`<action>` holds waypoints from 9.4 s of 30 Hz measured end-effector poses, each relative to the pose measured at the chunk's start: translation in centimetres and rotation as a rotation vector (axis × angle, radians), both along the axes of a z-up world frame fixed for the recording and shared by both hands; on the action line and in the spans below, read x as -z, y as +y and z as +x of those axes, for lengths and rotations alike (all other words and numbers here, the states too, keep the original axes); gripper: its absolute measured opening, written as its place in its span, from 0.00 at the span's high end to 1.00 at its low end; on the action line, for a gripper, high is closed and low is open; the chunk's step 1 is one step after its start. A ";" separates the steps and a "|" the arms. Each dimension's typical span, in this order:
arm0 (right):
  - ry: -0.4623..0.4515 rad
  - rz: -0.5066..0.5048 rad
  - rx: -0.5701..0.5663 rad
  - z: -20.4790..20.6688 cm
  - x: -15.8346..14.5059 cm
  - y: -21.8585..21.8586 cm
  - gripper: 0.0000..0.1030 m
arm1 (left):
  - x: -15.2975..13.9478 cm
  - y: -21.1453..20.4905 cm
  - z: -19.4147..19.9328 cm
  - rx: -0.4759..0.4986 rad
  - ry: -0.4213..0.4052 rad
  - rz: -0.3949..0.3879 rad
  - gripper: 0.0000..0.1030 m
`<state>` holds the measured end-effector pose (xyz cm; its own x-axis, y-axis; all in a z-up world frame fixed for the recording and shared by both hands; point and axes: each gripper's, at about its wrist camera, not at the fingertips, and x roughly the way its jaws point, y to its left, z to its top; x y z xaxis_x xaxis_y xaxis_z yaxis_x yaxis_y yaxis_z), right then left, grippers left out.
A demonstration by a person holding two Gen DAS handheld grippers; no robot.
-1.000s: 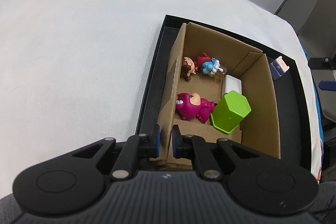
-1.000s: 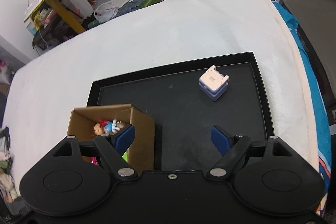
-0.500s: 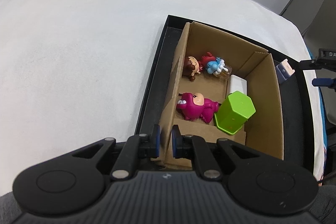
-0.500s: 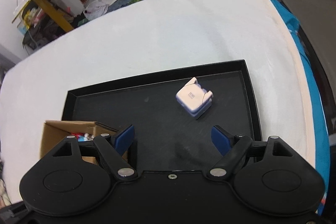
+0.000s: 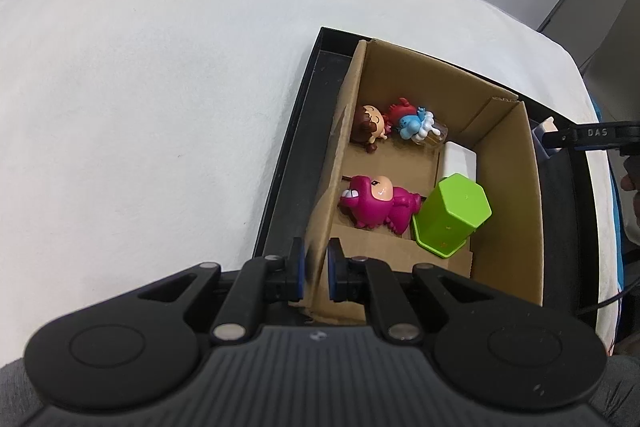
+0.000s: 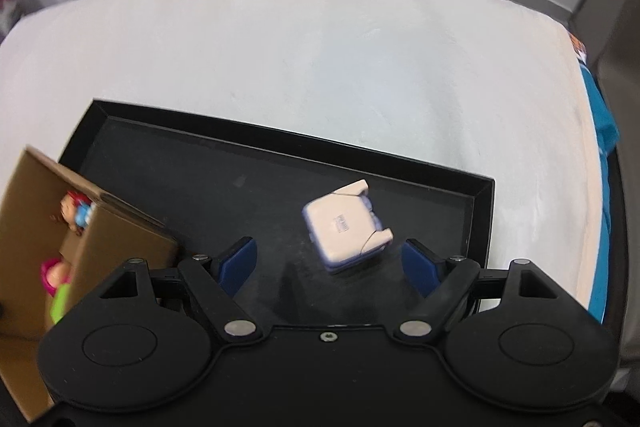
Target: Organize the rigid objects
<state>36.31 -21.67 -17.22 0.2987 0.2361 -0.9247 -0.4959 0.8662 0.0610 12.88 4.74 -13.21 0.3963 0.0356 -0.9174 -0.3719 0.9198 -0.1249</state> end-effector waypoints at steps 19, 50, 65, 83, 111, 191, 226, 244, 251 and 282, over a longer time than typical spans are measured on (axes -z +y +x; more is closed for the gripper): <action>-0.031 -0.066 -0.043 -1.6 0.7 -0.6 0.59 | -0.1 0.0 -0.1 0.008 -0.017 -0.017 0.91; 0.259 -0.136 0.083 -11.9 0.8 -2.2 0.59 | -0.6 -0.5 -0.8 0.071 -0.039 -0.036 0.91; 0.203 -0.195 0.158 -13.7 2.5 -1.3 0.45 | -0.6 -0.6 -0.7 0.090 -0.036 -0.034 0.91; 0.153 -0.087 0.252 -14.4 0.2 -2.4 0.58 | -0.6 -1.3 -0.6 0.130 -0.024 -0.002 0.91; -0.007 0.070 0.272 -16.1 -8.9 -1.5 0.58 | -1.4 -0.9 -1.2 0.113 -0.045 -0.016 0.93; 0.012 0.232 0.323 -16.8 -11.9 5.1 0.19 | -1.3 1.8 -0.9 0.051 -0.058 -0.124 0.93; -0.098 0.373 0.394 -23.5 -15.4 -3.1 0.00 | -9.4 -0.4 -5.3 0.080 -0.106 -0.024 0.60; -0.181 0.411 0.386 -27.9 -18.6 -4.0 0.00 | -16.0 -0.4 -11.0 0.081 -0.205 0.025 0.15; -0.219 0.408 0.367 -29.4 -19.9 -3.3 0.00 | -17.4 0.1 -12.6 0.092 -0.228 0.012 0.12; -0.278 0.359 0.365 -34.9 -22.1 -3.7 0.00 | -21.1 -0.6 -19.7 0.105 -0.349 0.025 0.02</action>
<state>1.44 -25.35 4.86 0.6398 0.3565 -0.6809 -0.2082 0.9332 0.2929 -6.82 4.15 7.91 0.6878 -0.0014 -0.7259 -0.2142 0.9551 -0.2048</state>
